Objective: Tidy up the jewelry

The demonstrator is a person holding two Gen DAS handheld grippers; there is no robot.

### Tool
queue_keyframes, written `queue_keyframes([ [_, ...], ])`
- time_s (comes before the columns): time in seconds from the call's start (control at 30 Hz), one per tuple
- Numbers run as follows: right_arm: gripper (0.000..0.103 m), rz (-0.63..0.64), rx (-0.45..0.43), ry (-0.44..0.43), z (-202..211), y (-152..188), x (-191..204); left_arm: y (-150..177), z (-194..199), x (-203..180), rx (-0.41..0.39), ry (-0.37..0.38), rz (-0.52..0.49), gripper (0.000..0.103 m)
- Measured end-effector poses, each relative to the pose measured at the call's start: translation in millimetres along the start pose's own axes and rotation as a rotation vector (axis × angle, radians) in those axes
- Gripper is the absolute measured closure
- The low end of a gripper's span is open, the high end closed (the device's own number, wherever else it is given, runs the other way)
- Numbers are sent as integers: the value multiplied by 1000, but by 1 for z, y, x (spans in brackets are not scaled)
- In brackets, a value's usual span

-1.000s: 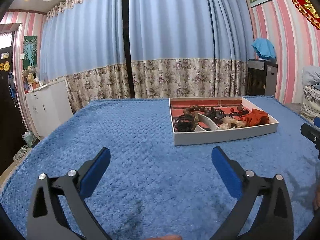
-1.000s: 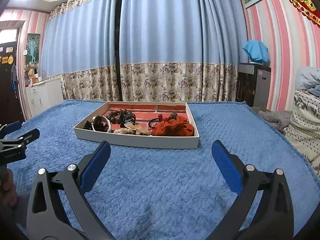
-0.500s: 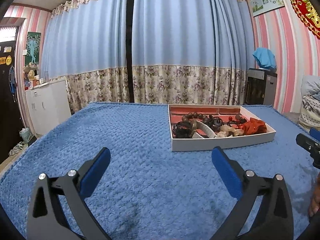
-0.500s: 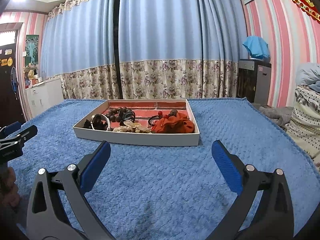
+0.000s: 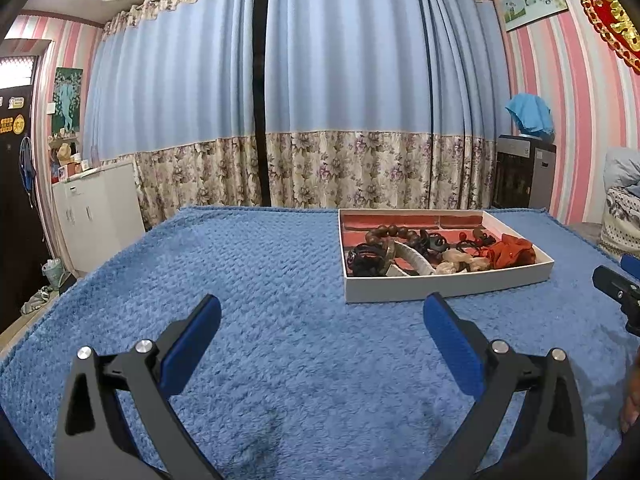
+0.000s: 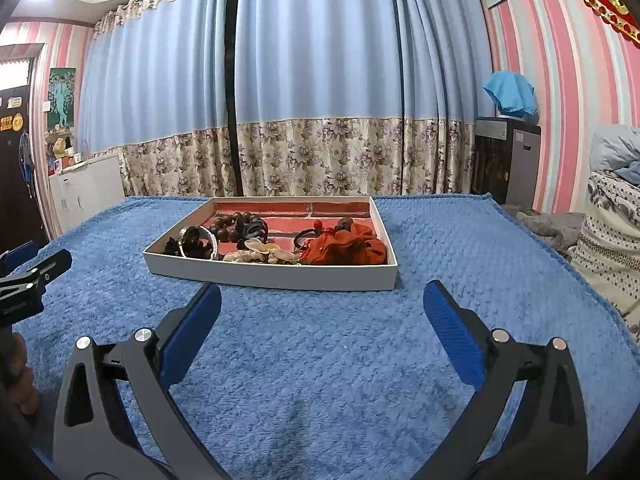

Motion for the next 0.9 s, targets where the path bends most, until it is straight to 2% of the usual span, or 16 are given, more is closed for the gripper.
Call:
queue_keyframes([
  [0.9,5,7,13,-6,0,-2,0,2,-1,3,10,-6,1,4],
])
Point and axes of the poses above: each gripper's, at about its wrist camera, not at the fingertips, and z roughly against the way its jaws point, x to its left, y to its underside, the point moved 6 cm from there along -z, roughly the way its jaws point, and after that the axes turned 6 degrees about z, right-handed, at the moved point
